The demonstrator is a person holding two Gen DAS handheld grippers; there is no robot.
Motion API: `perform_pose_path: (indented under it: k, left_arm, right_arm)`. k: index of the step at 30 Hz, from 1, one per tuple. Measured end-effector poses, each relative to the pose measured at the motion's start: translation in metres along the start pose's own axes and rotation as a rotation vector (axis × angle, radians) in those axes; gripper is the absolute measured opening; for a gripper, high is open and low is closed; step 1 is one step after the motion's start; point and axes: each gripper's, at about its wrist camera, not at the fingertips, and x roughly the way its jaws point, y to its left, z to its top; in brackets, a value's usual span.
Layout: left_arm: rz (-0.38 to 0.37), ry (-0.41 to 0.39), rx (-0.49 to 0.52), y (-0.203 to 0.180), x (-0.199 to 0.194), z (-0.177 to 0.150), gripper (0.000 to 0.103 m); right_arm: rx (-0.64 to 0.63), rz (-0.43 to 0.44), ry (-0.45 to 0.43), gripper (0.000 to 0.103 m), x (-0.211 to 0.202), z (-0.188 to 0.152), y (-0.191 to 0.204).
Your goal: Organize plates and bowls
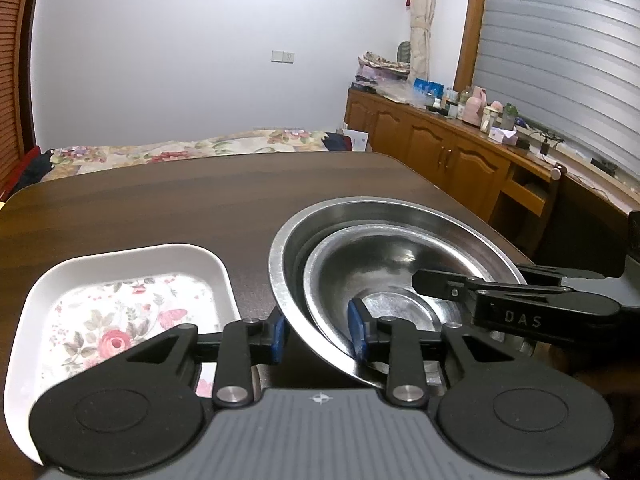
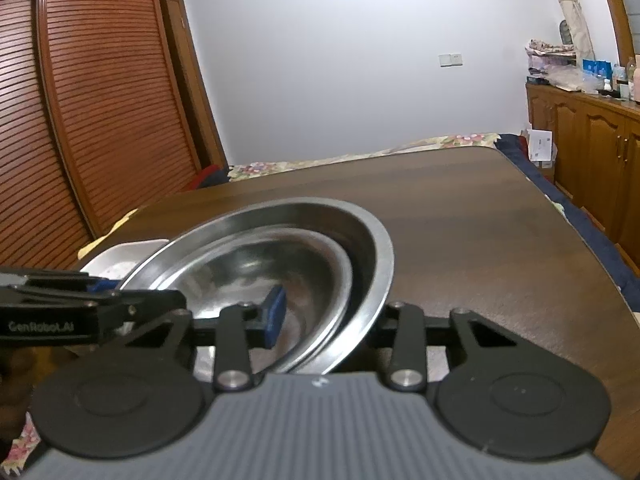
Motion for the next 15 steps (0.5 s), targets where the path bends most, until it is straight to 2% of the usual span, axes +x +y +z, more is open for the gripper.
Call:
perform_pose_path:
  k: [7,15]
  left_arm:
    - [0.005,-0.015,-0.005,-0.001,-0.005,0.004,0.031]
    - [0.002,-0.061,0.003,0.000,-0.025,0.020,0.031]
  right_arm:
    - [0.008,0.002,0.002,0.037,-0.003,0.005,0.001]
    - [-0.012,0.007,-0.036,0.037,-0.019,0.021,0.009]
